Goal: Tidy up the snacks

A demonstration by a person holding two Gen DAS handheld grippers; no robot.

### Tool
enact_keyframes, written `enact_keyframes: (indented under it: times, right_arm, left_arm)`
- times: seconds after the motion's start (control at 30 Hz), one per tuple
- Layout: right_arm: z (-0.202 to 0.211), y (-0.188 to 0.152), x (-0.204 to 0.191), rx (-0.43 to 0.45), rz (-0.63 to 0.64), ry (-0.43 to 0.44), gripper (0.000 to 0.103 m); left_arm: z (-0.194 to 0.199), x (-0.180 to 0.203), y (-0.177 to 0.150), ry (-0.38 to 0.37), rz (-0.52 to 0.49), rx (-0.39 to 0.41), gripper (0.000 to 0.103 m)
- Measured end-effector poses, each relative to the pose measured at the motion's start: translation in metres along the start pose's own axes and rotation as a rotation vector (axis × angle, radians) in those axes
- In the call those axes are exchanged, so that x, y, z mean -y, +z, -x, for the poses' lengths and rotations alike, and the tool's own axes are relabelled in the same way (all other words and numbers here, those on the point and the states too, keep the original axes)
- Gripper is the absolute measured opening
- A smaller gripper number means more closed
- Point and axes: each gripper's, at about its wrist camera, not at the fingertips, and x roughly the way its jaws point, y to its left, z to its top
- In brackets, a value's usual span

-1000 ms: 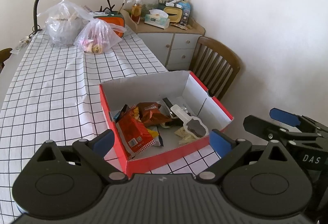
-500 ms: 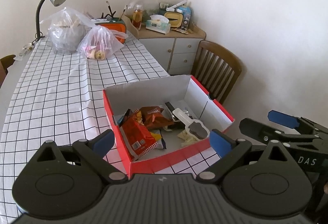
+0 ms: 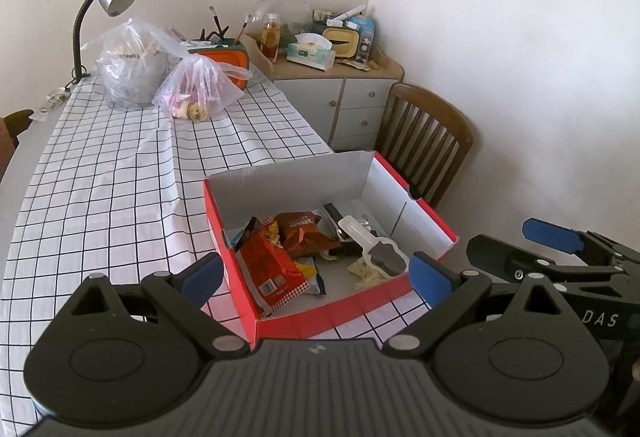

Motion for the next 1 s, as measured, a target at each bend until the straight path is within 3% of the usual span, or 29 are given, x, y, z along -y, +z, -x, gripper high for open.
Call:
enact_keyframes:
  times: [1.0]
  right_arm:
    - [-0.0057, 0.0007, 0.003, 0.002, -0.005, -0.011, 0.103]
  left_arm:
    - [-0.0005, 0.0039, 0.0013, 0.01, -0.022, 0.024, 0.1]
